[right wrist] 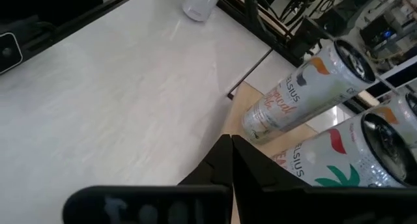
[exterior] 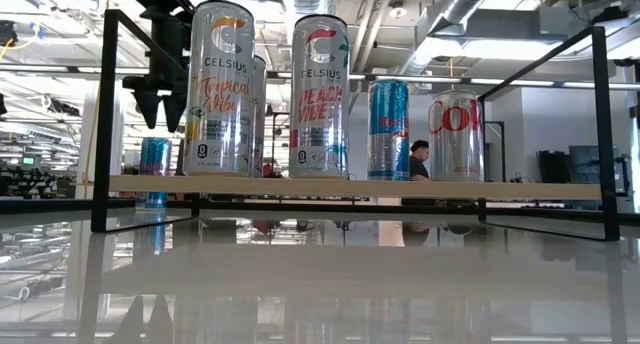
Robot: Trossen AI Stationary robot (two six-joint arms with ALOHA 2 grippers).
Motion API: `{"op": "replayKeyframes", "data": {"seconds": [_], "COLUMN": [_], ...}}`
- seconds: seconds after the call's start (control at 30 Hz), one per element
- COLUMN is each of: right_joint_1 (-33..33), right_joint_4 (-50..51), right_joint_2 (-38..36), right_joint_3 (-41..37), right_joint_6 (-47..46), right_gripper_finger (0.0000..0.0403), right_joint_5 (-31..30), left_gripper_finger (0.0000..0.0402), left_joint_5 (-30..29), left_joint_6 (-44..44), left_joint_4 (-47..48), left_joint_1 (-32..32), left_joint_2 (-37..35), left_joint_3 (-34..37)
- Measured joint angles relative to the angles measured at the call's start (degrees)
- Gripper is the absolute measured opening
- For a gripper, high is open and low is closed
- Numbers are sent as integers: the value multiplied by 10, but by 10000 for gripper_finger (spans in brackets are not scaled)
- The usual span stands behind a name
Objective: Place canned beverage on shelf
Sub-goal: Put the blue soda can on the shelf aligned with the other blue soda can
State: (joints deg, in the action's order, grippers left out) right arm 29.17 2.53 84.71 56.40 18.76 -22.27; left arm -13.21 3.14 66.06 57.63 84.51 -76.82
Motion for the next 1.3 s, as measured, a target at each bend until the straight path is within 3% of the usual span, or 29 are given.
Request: {"op": "replayKeyframes", "data": {"seconds": [0.1,0.6,1.03,1.3], "right_joint_1": [0,0,-1,-1], "right_joint_4": [6,5,5,5], "right_joint_2": [0,0,0,0], "right_joint_3": [0,0,0,0], "right_joint_6": [-7,-9,-8,-8], "right_gripper_finger": [27,23,30,29], "right_joint_5": [3,30,30,30], "left_gripper_finger": [288,288,288,252], "left_joint_5": [-10,71,55,66], "left_joint_6": [-13,-58,-83,-81], "left_joint_4": [4,-12,-42,-39], "left_joint_1": [2,28,28,28], "left_joint_2": [0,0,0,0], "left_joint_3": [0,30,49,49]}}
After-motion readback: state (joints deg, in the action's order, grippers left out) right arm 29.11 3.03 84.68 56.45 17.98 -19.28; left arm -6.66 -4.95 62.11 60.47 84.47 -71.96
